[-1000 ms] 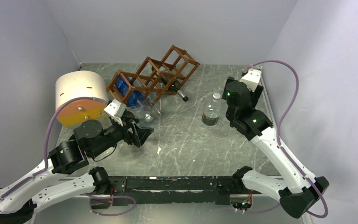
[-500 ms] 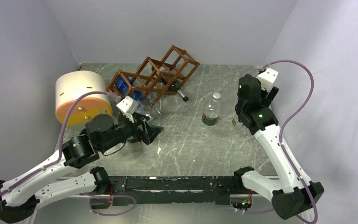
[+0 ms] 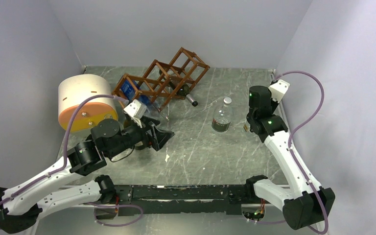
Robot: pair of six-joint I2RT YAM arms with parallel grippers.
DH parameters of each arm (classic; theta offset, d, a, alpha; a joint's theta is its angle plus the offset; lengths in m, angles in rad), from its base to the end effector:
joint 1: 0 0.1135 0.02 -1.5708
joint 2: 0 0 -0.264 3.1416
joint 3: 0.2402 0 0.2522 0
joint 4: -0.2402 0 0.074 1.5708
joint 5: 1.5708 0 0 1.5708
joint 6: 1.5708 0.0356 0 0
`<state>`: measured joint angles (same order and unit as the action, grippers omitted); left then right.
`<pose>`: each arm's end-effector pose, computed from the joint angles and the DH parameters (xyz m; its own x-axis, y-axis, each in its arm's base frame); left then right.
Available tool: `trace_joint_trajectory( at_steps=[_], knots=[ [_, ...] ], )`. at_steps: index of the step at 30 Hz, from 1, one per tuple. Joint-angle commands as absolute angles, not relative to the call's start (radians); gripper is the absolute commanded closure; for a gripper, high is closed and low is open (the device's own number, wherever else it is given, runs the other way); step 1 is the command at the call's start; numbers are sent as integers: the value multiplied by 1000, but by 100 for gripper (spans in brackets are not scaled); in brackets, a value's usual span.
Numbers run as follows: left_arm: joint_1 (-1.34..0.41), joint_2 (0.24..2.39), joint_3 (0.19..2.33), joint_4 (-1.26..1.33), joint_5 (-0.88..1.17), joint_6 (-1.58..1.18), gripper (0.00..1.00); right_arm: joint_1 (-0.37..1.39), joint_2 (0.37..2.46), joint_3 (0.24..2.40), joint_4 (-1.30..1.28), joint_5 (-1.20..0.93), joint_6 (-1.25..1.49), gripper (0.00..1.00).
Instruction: Put the wine bottle on the wine rack
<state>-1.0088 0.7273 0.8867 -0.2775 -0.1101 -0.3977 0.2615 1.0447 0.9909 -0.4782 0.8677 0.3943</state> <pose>0.0906 -0.1365 0.3743 -0.3611 -0.1490 -0.9205 0.6975 0.6120 -0.3727 0.2185 0.0303 0.3393 -0.2727 0.1842 -0.9443 0.6203 0.7840 -0.0262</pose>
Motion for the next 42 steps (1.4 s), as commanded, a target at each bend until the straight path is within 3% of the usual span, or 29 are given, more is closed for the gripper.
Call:
trace_joint_trajectory(
  at_steps=[1,3,20,32,36,42],
  knots=[
    [-1007,725,861,-175,-70,-395,12,254,996,987,-482,870,397,93],
    [-1006,743,857,-149,-66,-395,10,255,976,1022,-505,843,389,100],
    [-1015,1090,856,205,152,-299,8,255,761,1142,-763,385,369,100],
    [-1028,1373,738,597,353,-141,6,255,751,1054,-627,-141,255,100],
    [-1030,1460,662,797,406,-115,5,255,773,1048,-578,-263,257,100],
    [-1029,1568,657,871,404,-132,6,255,802,1048,-533,-403,263,100]
  ],
)
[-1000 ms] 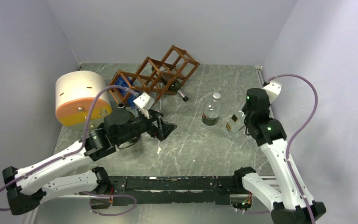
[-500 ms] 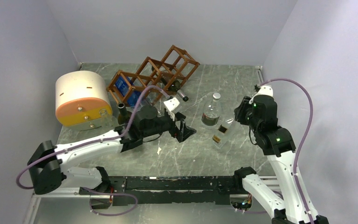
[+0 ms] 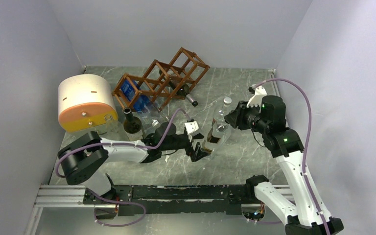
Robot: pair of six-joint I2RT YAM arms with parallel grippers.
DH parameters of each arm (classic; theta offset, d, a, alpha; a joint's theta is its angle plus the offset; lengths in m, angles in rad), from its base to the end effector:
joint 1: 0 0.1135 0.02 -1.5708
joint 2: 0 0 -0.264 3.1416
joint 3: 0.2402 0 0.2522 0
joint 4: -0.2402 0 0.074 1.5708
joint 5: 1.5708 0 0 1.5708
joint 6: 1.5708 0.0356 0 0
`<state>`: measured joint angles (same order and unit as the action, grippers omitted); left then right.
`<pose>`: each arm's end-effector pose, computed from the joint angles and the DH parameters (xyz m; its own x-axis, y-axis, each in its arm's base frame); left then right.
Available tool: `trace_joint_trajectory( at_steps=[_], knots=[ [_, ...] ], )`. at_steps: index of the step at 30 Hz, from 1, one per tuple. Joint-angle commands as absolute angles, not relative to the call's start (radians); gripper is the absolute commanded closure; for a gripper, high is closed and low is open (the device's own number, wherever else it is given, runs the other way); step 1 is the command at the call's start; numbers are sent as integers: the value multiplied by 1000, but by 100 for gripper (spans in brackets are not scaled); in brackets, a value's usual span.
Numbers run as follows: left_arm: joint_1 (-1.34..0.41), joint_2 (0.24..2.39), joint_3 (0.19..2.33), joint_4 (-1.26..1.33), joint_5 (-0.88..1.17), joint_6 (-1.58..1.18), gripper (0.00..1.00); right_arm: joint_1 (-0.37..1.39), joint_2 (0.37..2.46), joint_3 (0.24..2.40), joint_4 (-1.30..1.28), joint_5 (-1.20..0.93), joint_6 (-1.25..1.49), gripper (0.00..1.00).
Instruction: Put the wine bottle on the wine rack
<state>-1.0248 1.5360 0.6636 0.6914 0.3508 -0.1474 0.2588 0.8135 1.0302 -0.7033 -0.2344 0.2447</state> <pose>0.1557 -0.2798 0.2090 -0.2361 0.1230 -0.9639 0.9538 0.2192 -0.2057 0.1535 0.0492 0.3658 -0.5470 0.0990 -0.8313 -0.3245 0.8903 0.3195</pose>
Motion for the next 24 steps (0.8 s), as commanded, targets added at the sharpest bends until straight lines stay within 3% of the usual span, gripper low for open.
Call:
trace_joint_trajectory(
  at_steps=[1,15,24],
  knots=[
    [-1030,1577,653,887,412,-131,6,255,801,1045,-526,-427,266,100],
    [-1028,1604,477,1210,462,-89,7,256,789,1065,-507,-652,225,100],
    [-1028,1577,475,1192,458,-66,19,256,778,1065,-482,-711,238,100]
  ],
)
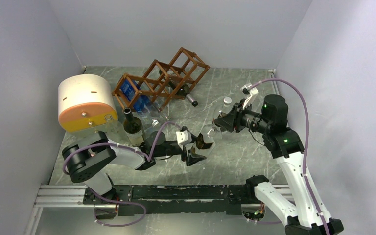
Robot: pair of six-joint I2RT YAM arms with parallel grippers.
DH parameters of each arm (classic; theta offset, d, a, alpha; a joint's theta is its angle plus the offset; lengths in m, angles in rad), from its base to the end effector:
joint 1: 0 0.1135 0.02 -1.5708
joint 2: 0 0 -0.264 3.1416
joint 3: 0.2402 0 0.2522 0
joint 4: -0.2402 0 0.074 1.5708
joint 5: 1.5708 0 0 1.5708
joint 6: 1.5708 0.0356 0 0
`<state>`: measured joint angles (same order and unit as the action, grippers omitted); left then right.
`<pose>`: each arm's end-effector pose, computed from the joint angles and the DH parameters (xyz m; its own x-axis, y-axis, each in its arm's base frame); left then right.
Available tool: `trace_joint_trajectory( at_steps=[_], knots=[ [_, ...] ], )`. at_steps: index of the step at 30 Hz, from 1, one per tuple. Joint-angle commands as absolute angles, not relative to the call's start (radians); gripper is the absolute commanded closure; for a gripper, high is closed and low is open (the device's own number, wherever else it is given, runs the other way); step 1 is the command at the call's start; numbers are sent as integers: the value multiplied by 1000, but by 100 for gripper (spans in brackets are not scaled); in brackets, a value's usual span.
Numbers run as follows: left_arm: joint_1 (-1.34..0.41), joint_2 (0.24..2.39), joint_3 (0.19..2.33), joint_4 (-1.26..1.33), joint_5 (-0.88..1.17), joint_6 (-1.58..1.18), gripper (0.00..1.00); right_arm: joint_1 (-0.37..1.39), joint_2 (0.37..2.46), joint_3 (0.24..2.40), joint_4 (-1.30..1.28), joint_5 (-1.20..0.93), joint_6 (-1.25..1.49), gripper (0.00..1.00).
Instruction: Put the wine bottle on the wine rack
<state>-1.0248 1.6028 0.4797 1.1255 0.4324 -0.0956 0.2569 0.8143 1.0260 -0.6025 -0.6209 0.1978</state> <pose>0.1404 -0.2598 0.1828 -0.0936 -0.0129 -0.9955 0.9891 0.1126 -0.0944 0.1503 0.0609 0.3764 -0.5041 0.0328 -0.8630 -0.6403 0.6563 0.3990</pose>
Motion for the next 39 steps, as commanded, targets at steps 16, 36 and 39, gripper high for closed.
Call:
trace_joint_trajectory(
  at_steps=[16,36,39],
  knots=[
    [-1022,1436,535,961,420,198,93,255,768,1150,-631,-546,191,28],
    [-1022,1190,745,544,191,796,93,255,856,1281,-707,-469,165,23],
    [-1022,1205,789,522,167,925,93,255,856,1280,-712,-553,108,12]
  ],
)
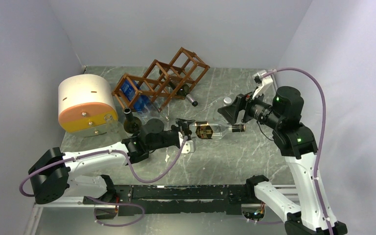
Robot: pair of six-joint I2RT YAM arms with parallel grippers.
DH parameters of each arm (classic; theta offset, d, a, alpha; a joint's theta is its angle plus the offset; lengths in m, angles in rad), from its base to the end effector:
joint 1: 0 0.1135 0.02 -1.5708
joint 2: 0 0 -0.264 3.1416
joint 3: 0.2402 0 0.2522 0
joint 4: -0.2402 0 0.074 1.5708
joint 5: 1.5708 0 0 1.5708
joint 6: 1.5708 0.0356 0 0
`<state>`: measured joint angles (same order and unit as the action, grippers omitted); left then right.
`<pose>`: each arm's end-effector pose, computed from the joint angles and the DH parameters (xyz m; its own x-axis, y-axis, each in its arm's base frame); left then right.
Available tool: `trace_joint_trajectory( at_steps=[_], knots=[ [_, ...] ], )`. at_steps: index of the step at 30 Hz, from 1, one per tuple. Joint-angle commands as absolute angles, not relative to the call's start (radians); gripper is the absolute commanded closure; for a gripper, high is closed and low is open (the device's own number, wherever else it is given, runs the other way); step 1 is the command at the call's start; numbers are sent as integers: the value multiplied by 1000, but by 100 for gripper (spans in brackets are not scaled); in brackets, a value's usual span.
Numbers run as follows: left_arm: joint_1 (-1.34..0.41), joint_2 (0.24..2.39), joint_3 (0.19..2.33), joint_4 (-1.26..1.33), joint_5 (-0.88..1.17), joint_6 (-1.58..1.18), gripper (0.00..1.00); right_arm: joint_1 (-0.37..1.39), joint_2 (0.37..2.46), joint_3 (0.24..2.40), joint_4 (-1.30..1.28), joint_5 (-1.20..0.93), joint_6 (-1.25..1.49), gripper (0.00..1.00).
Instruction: Put the wine bottle on the wine rack
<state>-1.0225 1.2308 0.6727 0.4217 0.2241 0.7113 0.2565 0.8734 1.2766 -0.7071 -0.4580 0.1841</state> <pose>0.1388 -0.2424 0.2688 0.5644 0.2970 -0.7702 0.7635 0.1669 0.6239 0.1443 0.0541 0.4355 -0.4009 0.0646 -0.9138 -0.5719 0.7616 0.3048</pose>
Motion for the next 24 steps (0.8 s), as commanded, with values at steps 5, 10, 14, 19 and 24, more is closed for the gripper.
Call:
trace_joint_trajectory(
  at_steps=[5,10,14,19,24],
  knots=[
    [-1022,1199,785,632,160,1125,93,255,863,1260,-733,-581,49,5],
    [-1020,1193,818,643,185,1276,93,255,900,1245,-777,-616,2,4],
    [-1002,1209,848,644,210,1358,93,256,905,1218,-764,-638,-15,4],
    [-977,1231,870,639,238,1398,93,260,922,1183,-779,-599,-7,4],
    [-953,1250,884,617,259,1407,93,269,912,1133,-747,-706,6,6]
  ],
)
